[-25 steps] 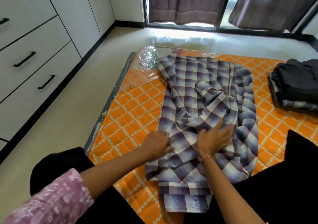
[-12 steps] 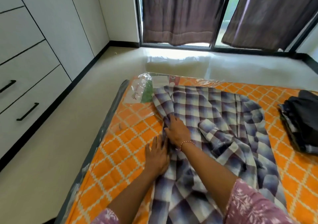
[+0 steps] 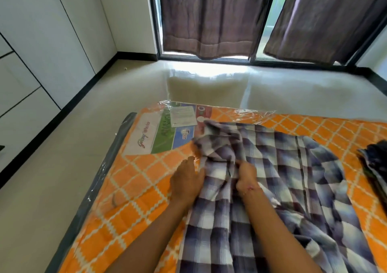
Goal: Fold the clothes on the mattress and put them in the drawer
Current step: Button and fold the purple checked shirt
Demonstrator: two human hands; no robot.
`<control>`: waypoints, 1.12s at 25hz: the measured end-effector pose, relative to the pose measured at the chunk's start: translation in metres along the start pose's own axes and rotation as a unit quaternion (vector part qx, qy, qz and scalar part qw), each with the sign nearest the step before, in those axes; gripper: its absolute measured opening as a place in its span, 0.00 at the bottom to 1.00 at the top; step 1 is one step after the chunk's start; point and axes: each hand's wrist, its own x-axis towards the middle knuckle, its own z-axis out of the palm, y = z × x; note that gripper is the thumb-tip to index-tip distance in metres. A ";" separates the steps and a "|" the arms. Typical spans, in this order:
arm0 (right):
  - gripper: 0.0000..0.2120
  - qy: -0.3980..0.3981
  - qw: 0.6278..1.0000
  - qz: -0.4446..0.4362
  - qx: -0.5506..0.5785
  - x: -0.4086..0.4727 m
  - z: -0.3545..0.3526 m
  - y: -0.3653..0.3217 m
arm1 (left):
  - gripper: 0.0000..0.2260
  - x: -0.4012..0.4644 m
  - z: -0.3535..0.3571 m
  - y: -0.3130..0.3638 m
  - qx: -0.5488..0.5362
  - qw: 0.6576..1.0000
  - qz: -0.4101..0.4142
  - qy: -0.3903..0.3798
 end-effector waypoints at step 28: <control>0.10 -0.212 0.880 0.015 -0.425 0.054 0.049 -0.107 | 0.18 0.172 0.000 0.033 -0.388 0.879 -0.242 -0.135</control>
